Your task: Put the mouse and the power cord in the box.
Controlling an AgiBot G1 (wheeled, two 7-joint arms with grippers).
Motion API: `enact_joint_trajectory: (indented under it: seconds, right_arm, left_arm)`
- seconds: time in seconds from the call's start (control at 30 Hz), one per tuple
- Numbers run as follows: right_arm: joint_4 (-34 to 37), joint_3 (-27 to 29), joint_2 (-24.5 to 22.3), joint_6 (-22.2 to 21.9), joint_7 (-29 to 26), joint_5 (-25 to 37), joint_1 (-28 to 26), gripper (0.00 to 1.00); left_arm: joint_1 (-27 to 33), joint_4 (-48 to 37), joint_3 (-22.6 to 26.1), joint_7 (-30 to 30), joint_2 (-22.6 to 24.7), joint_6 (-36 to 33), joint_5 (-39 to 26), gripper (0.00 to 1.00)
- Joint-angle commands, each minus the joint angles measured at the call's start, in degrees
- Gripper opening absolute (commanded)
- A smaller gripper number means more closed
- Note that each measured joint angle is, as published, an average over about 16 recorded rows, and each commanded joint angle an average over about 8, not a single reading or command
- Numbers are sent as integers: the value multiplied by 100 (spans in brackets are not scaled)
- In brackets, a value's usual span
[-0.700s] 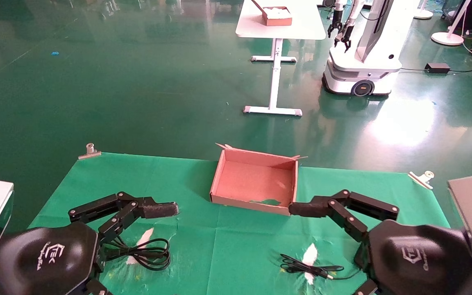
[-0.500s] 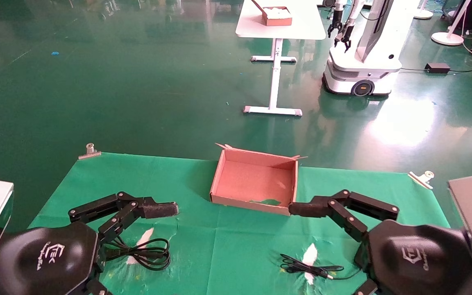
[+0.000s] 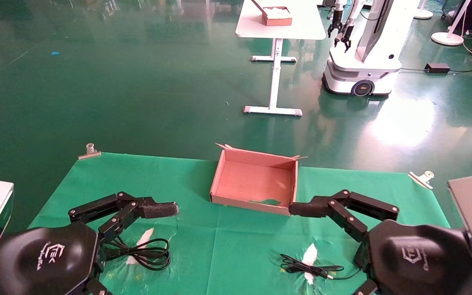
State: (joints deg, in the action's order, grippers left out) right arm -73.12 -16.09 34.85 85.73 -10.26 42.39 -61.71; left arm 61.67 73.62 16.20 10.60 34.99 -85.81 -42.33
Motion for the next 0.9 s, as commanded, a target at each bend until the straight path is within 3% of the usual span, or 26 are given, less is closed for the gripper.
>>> enact_joint_trajectory:
  seconds: [0.03, 0.23, 0.5, 0.7, 0.9]
  right_arm:
    - [-10, 3, 5, -7, -11, -12, 1, 100]
    - [144, -55, -127, 111, 198, 291, -32, 100]
    - [658, -391, -287, 375, 872, 1267, -225, 100]
    - [1405, -910, -56, 431, 1679, 2292, -687, 100]
    - [2632, -1521, 619, 310, 2667, 3382, -1397, 100]
  left_arm:
    - [-9, 1, -12, 5, 1, 7, 27, 100]
    - [186, 6, 199, -93, -43, -154, -487, 100]
    - [1131, -324, 1168, -439, 6, -493, -2236, 100]
    - [2119, -1211, 2164, -1065, 544, -486, -3597, 100]
    - [2860, -2819, 2836, -1926, 1297, -310, -4532, 100]
